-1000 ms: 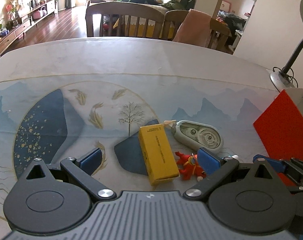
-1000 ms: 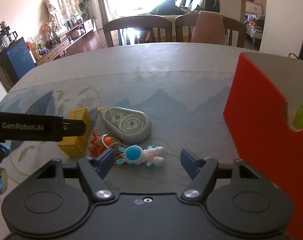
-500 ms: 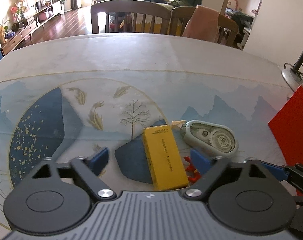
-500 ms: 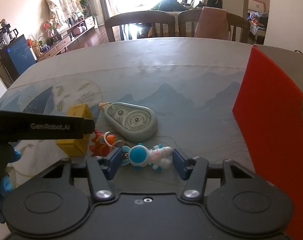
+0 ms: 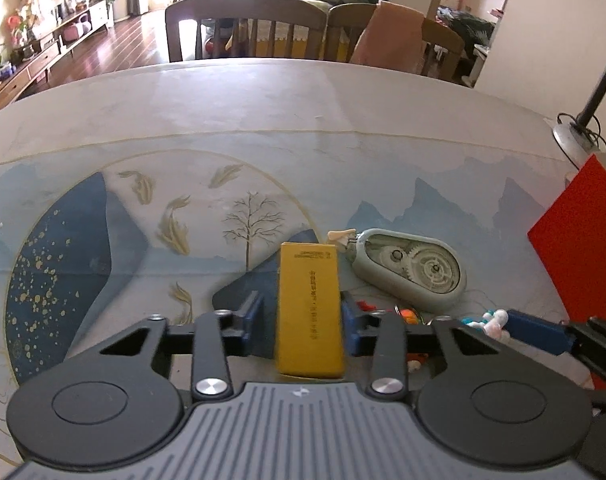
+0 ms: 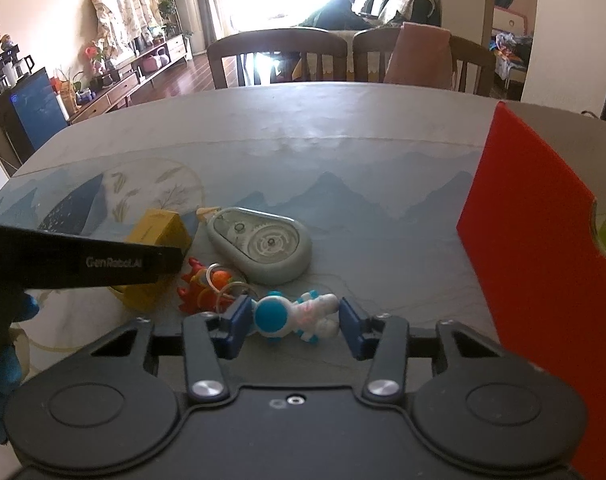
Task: Organize rigid objects
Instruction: 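Grasp the yellow box with the left tool while the right tool grasps the astronaut toy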
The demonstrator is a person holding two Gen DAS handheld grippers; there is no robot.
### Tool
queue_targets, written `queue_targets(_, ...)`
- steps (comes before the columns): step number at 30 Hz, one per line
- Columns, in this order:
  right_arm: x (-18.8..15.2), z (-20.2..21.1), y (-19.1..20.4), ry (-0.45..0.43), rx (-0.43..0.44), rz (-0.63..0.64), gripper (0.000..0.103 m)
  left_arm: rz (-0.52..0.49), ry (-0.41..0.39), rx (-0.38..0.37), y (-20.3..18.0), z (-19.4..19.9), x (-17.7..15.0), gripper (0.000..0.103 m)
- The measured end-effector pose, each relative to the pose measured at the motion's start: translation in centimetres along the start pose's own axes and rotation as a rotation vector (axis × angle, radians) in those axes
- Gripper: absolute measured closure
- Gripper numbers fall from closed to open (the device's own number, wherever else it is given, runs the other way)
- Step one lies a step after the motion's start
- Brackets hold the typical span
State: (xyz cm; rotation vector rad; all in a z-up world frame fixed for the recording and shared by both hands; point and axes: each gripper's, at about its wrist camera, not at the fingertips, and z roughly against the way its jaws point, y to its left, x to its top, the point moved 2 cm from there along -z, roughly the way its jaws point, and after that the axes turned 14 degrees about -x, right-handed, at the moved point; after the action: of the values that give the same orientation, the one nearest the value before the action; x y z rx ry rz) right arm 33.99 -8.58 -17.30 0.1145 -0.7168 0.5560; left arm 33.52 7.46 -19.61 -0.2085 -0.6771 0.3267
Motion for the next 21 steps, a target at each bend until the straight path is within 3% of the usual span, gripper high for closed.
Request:
queue_targets(17,-0.9,4.2,-1.2,-0.026,0.008,-0.039,0.057,-0.01,0.001,-0.06,-0.5,3.5,-1.1,0.074)
queue_targets(21,-1.1,5.9,-1.8,-0.025,0.016,-0.066,0.057,-0.057,0.001,-0.074,-1.2,4.6,-1.5,0.083)
